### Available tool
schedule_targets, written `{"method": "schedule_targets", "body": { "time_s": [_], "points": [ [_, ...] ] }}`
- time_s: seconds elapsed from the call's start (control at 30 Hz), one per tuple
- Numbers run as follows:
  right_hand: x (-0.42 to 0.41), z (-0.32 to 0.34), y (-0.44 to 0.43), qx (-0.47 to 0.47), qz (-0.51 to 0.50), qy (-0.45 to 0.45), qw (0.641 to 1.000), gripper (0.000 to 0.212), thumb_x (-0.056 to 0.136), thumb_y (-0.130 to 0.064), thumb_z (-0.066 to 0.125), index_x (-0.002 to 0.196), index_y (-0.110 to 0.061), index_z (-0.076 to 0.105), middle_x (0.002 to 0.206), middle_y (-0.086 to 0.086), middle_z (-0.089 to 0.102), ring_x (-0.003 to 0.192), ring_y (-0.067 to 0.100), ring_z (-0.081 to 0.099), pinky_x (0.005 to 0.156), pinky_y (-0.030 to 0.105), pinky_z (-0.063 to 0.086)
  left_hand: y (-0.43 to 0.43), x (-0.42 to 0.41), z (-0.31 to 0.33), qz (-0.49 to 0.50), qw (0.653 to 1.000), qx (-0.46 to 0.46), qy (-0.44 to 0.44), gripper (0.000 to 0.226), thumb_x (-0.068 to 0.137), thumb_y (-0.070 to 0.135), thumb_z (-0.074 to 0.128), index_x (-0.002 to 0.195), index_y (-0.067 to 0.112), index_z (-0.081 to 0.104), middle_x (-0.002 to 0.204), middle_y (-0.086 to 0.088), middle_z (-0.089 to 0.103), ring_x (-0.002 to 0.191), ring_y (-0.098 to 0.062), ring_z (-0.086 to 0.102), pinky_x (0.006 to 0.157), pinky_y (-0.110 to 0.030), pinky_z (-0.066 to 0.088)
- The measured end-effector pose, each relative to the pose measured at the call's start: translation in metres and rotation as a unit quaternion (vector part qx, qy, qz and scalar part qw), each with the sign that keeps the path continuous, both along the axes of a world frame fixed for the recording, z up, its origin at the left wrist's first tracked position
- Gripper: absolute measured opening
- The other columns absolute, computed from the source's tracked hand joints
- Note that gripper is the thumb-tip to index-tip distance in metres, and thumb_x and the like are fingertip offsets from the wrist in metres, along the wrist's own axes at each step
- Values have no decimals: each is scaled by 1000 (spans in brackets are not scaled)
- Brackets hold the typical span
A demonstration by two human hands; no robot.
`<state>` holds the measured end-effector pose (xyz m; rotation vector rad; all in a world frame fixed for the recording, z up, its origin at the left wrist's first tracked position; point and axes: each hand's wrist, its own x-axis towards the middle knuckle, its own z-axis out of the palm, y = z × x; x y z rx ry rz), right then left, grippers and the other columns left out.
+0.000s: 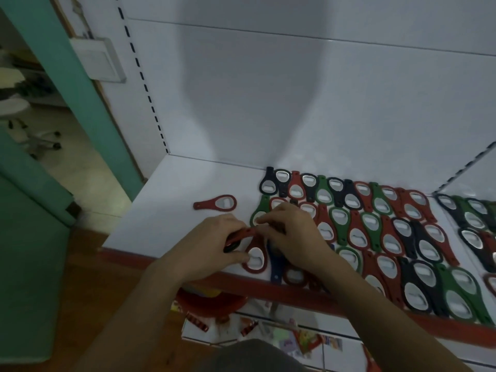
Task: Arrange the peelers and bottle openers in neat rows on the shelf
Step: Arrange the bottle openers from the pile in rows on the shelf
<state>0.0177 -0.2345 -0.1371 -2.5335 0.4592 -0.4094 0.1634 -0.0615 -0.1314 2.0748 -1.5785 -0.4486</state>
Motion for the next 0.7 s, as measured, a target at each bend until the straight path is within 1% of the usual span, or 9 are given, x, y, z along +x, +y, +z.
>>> {"method": "schedule_targets", "body": {
  "time_s": [0.07,0.1,0.17,0.2,0.27,0.43,0.5,0.63,0.7],
  "points": [
    [-8,-3,-6,-24,-56,-43,997,20,98,-24,63,112,-18,75,102,-1,64,95,14,52,83,30,45,2,-7,-4,-5,1000,8,17,41,84,52,78,119,35,65,105,24,52,94,0,55,80,-21,49],
    [-10,-6,-10,-55,-90,-44,993,22,98,-24,62,116,-19,74,109,1,64,102,19,52,88,37,45,2,-10,-6,-8,1000,15,17,47,84,52,77,127,38,63,109,27,49,98,1,55,83,-19,49],
    [-13,-11,-15,-99,-138,-2,986,31,100,-32,57,129,-25,65,130,2,57,122,26,46,100,46,41,1,-12,-9,-14,999,29,6,56,85,53,76,137,39,59,114,28,44,103,0,54,89,-20,49],
    [-13,-14,-15,-109,-146,30,983,35,100,-37,53,134,-29,60,139,1,51,130,27,41,105,50,37,1,-12,-9,-16,999,35,4,57,85,52,76,138,38,58,114,28,42,103,-1,54,90,-21,50],
    [-12,-21,-15,-127,-143,76,979,39,101,-43,47,139,-33,53,148,0,44,139,26,33,110,51,29,1,-11,-7,-25,999,46,-1,52,85,53,76,133,38,61,113,28,42,101,0,55,87,-23,51],
    [-13,-28,-15,-135,-144,78,977,40,100,-47,45,137,-35,53,147,0,45,137,26,36,110,52,28,0,-15,-7,-33,998,52,-17,42,86,51,75,124,36,65,111,27,46,100,1,54,85,-21,50],
    [-13,-29,-14,-145,-145,78,976,40,100,-47,44,137,-35,53,146,0,45,136,26,37,110,52,28,-3,-17,-8,-30,999,41,-14,37,86,49,76,118,35,65,107,26,48,97,2,54,81,-19,48],
    [-13,-27,-13,-151,-145,85,974,40,101,-47,42,138,-35,52,146,0,45,136,25,37,108,50,29,-10,-23,-4,-29,999,20,-20,25,86,45,78,101,40,58,97,23,50,90,1,54,73,-16,43],
    [-15,-25,-10,-152,-144,92,974,40,102,-46,41,139,-34,50,147,-1,43,137,25,36,108,49,28,-11,-24,-4,-31,999,23,-19,24,87,45,76,100,40,57,96,23,51,90,1,54,72,-15,40]
  ]
}}
